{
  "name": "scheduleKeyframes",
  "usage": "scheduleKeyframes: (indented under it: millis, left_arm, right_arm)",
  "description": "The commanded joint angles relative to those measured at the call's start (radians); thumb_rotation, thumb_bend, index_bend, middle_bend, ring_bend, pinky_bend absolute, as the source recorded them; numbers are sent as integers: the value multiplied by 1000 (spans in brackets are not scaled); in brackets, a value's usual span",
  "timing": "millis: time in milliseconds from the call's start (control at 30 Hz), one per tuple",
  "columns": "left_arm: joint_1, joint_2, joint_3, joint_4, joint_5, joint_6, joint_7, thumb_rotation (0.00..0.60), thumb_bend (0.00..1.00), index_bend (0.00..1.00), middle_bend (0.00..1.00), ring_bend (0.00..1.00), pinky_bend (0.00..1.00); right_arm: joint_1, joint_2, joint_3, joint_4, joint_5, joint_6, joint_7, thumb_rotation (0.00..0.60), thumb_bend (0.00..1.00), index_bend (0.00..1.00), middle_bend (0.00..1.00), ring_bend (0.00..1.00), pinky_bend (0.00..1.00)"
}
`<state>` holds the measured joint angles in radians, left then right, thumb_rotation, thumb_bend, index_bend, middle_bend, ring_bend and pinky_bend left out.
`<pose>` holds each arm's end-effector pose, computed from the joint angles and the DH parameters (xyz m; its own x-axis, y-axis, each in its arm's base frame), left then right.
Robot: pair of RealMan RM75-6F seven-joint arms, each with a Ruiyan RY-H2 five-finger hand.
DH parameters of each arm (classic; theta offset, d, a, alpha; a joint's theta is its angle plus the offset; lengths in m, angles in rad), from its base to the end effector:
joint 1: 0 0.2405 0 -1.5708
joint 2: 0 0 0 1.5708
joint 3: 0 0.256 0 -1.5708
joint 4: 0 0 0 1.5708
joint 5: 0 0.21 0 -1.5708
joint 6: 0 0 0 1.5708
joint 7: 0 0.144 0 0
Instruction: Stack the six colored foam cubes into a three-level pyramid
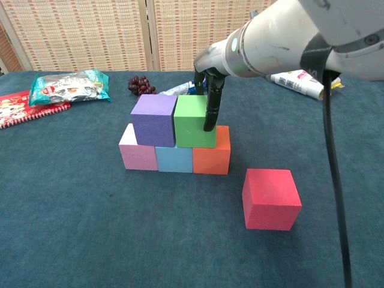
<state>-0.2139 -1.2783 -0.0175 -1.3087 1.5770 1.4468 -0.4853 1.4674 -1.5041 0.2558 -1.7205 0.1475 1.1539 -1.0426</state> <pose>-0.3242 0.2206 0.1226 0.0855 0.0790 0.9932 0.9838 -0.1642 -0.0716 0.0156 -0.3662 -0.0163 0.6545 -0.4227 0.6269 -0.7513 -0.2712 0.6016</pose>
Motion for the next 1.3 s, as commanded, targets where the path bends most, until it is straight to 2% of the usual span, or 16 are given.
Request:
scheduleKeyframes:
  millis: [33, 767, 1033, 1300]
  left_arm:
    - [0, 0, 0, 0, 0, 1, -1, 600, 307, 184, 44, 3, 176]
    - [0, -2, 1, 4, -2, -2, -8, 600, 308, 184, 43, 3, 176]
    - [-2, -5, 0, 8, -3, -2, -12, 600, 308, 185, 42, 3, 176]
    - [-2, -6, 0, 8, -2, -2, -12, 600, 308, 184, 37, 1, 174]
  right_arm:
    - [-4, -2, 6, 1, -1, 2, -5, 600, 158, 647, 504, 321, 0]
    - [-32, -19, 35, 5, -8, 16, -54, 600, 158, 587, 504, 317, 0]
    - [-40, -16, 45, -1, -2, 7, -69, 600, 158, 352, 477, 253, 0]
    - [-45, -14, 48, -9, 1, 4, -81, 600, 158, 222, 419, 201, 0]
